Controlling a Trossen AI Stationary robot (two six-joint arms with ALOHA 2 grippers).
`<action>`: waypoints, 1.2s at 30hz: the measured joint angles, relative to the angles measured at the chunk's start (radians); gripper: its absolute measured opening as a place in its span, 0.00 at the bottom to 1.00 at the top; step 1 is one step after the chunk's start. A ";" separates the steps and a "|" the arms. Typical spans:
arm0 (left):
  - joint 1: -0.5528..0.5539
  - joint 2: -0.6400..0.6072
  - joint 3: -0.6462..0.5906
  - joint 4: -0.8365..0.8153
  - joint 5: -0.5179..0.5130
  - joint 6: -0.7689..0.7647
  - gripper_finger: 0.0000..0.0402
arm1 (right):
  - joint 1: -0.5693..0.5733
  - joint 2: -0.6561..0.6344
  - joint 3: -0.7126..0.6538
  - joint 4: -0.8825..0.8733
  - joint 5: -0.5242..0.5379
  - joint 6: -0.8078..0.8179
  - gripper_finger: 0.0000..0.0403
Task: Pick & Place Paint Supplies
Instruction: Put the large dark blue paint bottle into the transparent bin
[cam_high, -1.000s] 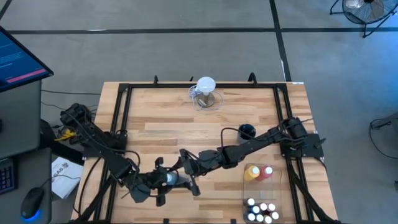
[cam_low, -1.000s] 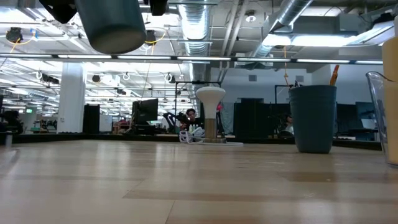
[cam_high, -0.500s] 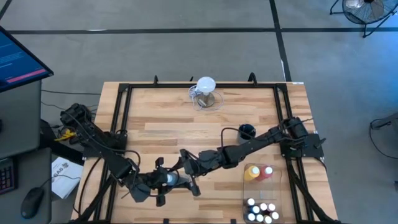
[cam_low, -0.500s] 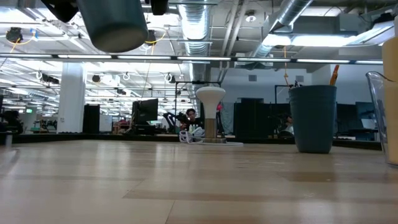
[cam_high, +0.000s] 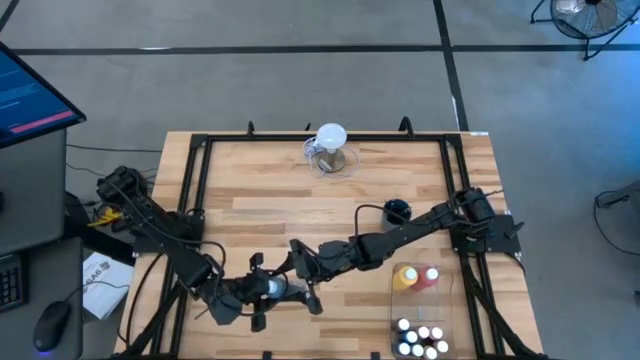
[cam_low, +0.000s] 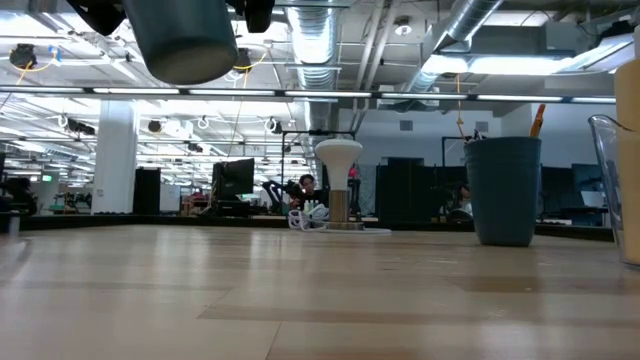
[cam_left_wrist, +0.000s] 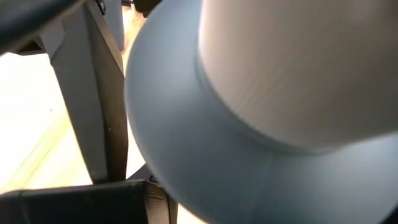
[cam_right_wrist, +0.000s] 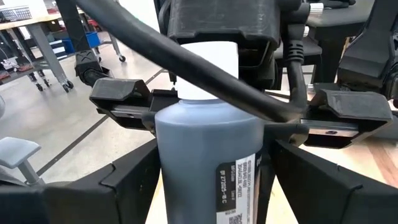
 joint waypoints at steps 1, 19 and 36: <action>0.000 0.000 0.000 0.000 0.000 0.007 0.29 | 0.000 0.000 0.000 0.000 0.002 0.000 0.73; 0.021 -0.001 0.000 0.013 0.018 0.042 0.29 | 0.000 0.000 -0.002 -0.006 0.008 -0.003 0.68; 0.009 -0.002 0.000 0.011 0.027 0.045 0.38 | 0.000 0.000 0.002 -0.031 0.016 -0.015 0.36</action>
